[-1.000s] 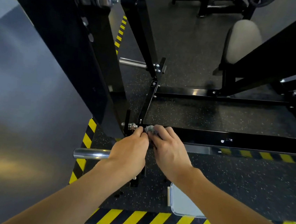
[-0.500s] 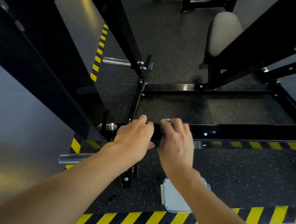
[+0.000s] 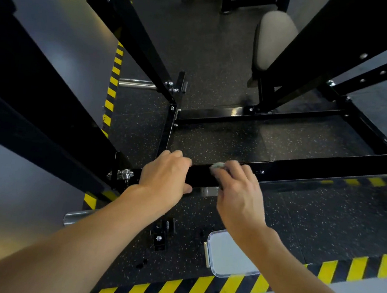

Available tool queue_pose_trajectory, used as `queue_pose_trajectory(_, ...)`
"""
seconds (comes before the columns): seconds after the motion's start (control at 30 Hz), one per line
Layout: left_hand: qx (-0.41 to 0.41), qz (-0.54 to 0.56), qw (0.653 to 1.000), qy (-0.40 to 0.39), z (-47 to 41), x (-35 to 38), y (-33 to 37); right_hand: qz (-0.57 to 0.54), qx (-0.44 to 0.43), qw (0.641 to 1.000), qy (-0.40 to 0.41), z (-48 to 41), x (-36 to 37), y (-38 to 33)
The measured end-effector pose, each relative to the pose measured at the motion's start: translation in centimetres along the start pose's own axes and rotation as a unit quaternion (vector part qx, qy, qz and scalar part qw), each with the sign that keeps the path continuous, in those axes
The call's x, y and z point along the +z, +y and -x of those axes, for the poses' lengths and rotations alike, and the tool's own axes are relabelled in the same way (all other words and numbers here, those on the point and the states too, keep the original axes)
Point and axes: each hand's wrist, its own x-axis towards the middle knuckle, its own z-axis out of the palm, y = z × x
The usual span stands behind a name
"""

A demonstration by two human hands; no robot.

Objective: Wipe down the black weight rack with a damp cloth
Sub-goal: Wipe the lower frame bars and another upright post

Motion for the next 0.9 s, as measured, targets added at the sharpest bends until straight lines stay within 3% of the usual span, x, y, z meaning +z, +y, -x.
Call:
queue_pose_trajectory(0.07,-0.012,0.018,1.0,-0.003,-0.1,0.0,0.2,0.0,0.079,0.997,0.012,-0.2,0.0,-1.4)
queue_pose_trajectory(0.2,-0.019,-0.019,1.0,0.001,-0.1,0.2,0.4,0.012,-0.018,0.999,-0.026,-1.8,1.0,-1.8)
queue_pose_trajectory(0.3,-0.001,-0.048,0.999,-0.009,-0.2,0.1,1.2,0.002,0.108,0.994,0.006,-1.9,0.1,-0.7)
queue_pose_trajectory(0.33,0.012,-0.059,0.998,-0.006,-0.4,0.1,1.8,0.0,0.114,0.993,0.005,-1.4,0.0,-1.1)
queue_pose_trajectory(0.47,0.032,-0.075,0.996,0.029,-0.6,0.5,3.1,-0.001,-0.061,0.997,-0.044,0.3,-0.1,-0.6)
queue_pose_trajectory(0.6,0.033,-0.08,0.996,0.025,-0.8,0.8,3.1,0.005,0.084,0.996,0.014,0.0,-1.0,1.0)
queue_pose_trajectory(0.77,0.054,-0.042,0.997,0.024,-1.4,1.1,4.3,0.023,-0.07,0.996,-0.051,0.5,-1.2,2.0)
queue_pose_trajectory(0.9,0.033,-0.029,0.999,0.009,-1.8,0.9,4.5,0.037,0.109,0.993,0.004,-0.4,-2.2,3.3)
